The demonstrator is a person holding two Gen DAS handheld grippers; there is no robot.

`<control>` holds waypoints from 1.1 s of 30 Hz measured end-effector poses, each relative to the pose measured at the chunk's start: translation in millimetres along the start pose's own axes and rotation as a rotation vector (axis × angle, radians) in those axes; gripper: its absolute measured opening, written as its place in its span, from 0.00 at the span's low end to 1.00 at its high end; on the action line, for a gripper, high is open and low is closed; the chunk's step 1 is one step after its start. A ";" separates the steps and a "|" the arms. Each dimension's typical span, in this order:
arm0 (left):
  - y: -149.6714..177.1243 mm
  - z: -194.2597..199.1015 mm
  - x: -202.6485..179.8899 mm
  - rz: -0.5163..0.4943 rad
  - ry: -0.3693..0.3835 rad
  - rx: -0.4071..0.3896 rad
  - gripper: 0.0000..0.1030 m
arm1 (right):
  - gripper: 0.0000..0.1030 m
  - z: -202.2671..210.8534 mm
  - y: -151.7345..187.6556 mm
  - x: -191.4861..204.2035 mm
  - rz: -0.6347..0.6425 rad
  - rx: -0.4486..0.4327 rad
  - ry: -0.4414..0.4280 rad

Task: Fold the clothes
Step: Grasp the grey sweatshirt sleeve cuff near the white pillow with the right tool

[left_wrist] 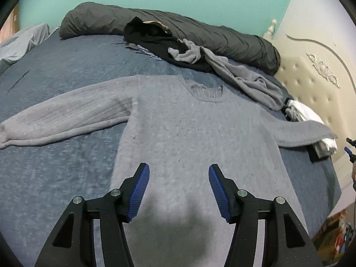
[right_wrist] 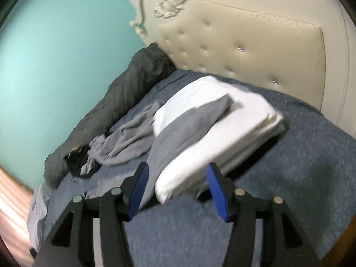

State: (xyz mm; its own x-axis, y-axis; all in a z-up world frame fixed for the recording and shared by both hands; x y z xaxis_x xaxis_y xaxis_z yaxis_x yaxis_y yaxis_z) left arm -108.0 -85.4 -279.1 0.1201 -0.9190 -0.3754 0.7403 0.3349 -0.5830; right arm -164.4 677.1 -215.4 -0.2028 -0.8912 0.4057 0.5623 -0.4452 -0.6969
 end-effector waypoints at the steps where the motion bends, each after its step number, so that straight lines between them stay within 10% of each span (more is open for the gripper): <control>1: 1.6 -6.9 1.2 0.006 0.000 -0.003 0.58 | 0.53 -6.9 -5.3 -5.2 -0.006 0.004 0.014; 21: 12.6 -57.4 40.7 0.037 -0.058 0.026 0.58 | 0.54 -99.2 -59.6 -45.6 0.058 -0.028 0.223; 27: 13.1 -56.8 42.0 0.029 -0.058 0.021 0.58 | 0.07 -100.7 -53.6 -18.6 0.176 -0.035 0.242; 33: 14.9 -49.9 44.7 0.035 -0.051 0.010 0.58 | 0.05 -78.9 -64.3 24.5 0.261 -0.102 0.197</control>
State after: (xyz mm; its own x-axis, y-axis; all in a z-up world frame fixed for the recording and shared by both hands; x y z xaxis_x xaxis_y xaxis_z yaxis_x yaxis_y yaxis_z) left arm -124.6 -111.1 -340.5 0.1791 -0.9164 -0.3581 0.7414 0.3650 -0.5631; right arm -268.8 677.0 -207.3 -0.2189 -0.9715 0.0906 0.5349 -0.1971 -0.8216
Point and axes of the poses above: each gripper's, at about its wrist camera, not at the fingertips, and z roughly against the way its jaws point, x to its left, y to its underside, the point moved 1 cm from there along -z, roughly the way its jaws point, and after that the axes turned 9 degrees about z, right-handed, at the moved point
